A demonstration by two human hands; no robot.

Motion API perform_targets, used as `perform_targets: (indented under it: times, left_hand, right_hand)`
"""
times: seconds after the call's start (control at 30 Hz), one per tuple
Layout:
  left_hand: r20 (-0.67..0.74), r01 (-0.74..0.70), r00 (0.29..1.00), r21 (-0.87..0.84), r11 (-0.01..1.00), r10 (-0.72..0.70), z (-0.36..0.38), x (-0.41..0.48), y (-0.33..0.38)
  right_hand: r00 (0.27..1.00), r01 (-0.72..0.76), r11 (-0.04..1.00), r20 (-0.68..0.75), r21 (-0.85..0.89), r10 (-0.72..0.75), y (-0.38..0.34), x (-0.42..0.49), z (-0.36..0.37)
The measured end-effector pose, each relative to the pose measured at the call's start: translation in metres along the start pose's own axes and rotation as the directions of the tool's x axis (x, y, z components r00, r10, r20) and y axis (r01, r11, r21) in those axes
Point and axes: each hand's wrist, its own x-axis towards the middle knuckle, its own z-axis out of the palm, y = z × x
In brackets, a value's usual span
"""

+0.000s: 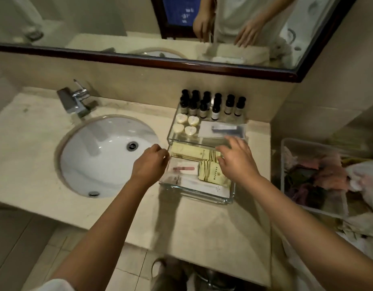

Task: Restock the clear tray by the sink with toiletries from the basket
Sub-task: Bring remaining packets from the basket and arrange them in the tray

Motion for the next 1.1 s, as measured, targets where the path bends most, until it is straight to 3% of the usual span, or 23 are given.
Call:
perform_targets:
  times: [0.3,0.53,0.67,0.83,1.0,1.1]
  left_hand:
    - [-0.049,0.201,0.979,0.055,0.978,-0.199,-0.070,-0.092,-0.070]
    - [-0.059,0.544,0.839,0.141,0.827,-0.541,-0.108,-0.251,-0.159]
    - [-0.062,0.727,0.683,0.144,0.671,-0.727,-0.106,-0.396,-0.217]
    - [0.029,0.931,0.349,0.099,0.351,-0.937,-0.088,-0.588,-0.254]
    - [0.140,0.998,0.057,0.000,0.057,-0.989,-0.062,-0.738,-0.235]
    - [0.189,0.994,-0.075,-0.062,-0.088,-0.979,-0.035,-0.806,-0.217]
  right_hand:
    - [0.945,0.324,0.937,0.003,-0.129,-0.327,-0.118,0.001,-0.013]
    - [0.799,0.598,0.788,0.183,-0.146,-0.573,-0.282,-0.053,0.023]
    - [0.648,0.753,0.651,0.281,-0.096,-0.708,-0.392,-0.122,0.067]
    - [0.392,0.909,0.416,0.362,-0.013,-0.846,-0.511,-0.229,0.129]
    - [0.123,0.985,0.164,0.423,0.062,-0.898,-0.582,-0.340,0.178]
    - [-0.019,0.994,0.032,0.460,0.103,-0.888,-0.608,-0.392,0.199]
